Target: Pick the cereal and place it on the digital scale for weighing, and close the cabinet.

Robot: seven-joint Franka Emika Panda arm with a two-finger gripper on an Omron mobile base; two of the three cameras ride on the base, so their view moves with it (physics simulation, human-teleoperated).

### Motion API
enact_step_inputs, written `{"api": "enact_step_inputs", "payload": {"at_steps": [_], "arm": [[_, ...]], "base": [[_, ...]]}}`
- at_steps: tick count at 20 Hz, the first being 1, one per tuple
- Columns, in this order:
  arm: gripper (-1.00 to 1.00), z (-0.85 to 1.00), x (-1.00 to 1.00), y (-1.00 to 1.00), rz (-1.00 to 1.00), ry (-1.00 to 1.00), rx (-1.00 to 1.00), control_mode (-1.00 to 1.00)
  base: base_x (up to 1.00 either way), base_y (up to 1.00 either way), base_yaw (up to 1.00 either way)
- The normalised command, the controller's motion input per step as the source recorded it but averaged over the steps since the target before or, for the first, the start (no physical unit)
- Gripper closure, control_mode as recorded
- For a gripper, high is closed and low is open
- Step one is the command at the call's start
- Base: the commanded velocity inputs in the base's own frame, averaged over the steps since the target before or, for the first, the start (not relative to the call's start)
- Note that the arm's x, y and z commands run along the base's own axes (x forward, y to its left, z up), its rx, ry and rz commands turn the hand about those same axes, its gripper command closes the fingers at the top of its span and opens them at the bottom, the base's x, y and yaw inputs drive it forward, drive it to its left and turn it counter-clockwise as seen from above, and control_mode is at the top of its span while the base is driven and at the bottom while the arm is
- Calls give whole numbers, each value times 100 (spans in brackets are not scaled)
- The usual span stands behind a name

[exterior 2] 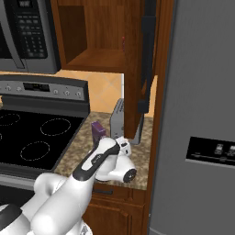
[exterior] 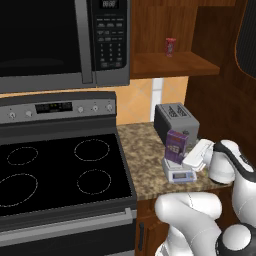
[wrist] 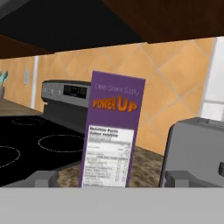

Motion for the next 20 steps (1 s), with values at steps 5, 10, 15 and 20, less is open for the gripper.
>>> {"api": "enact_step_inputs", "payload": {"at_steps": [5,10,15,20], "arm": [[-100,1,-34,-19,-8,-10,3,-100],[-100,22,-38,-14,-10,-22,2,-100],[-100,79,-80,0,-4,-32,0,-100],[-100,84,-85,23,-5,-27,-6,-100]], "base": [[0,0,0],[0,0,0],[0,0,0],[0,0,0]]}}
